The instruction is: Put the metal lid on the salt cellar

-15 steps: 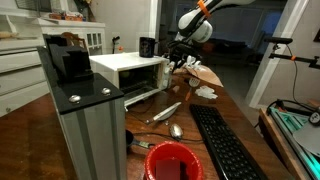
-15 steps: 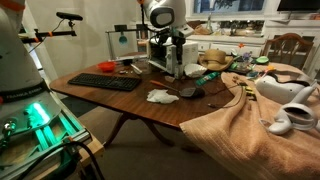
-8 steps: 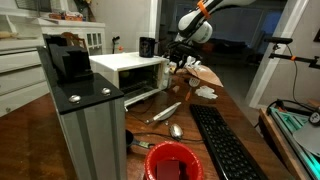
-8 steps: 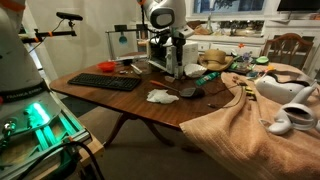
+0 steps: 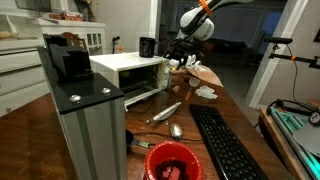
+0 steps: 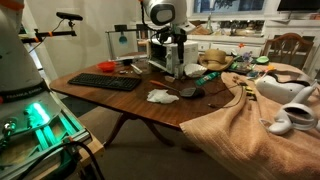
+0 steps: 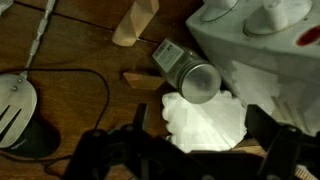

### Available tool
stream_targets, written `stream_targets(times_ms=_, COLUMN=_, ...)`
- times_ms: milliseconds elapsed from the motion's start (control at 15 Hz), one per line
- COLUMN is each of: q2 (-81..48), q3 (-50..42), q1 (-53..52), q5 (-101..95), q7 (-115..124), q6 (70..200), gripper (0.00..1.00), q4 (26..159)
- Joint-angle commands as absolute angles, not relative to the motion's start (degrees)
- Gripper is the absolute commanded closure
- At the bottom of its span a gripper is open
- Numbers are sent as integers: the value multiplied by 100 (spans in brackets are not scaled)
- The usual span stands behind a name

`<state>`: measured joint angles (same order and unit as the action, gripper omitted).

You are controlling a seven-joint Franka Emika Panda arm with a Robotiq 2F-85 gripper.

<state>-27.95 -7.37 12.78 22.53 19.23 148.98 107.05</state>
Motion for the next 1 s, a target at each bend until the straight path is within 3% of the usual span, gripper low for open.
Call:
stream_targets(times_ms=0, q2=-2628, q3=-825, q1=1528, q5=2230, q7=1587, q6=14556, gripper=0, q4=10746)
stream_targets(times_ms=533, q2=-1573, q3=-1188, q1=2052, q5=1582, q7=-291, q6=12831, gripper=0, q4=11088)
stream_targets(times_ms=933, q2=-467, q3=-1436, q1=2093, q5=904, q7=-1963, q6=12556, gripper=0, q4=11839)
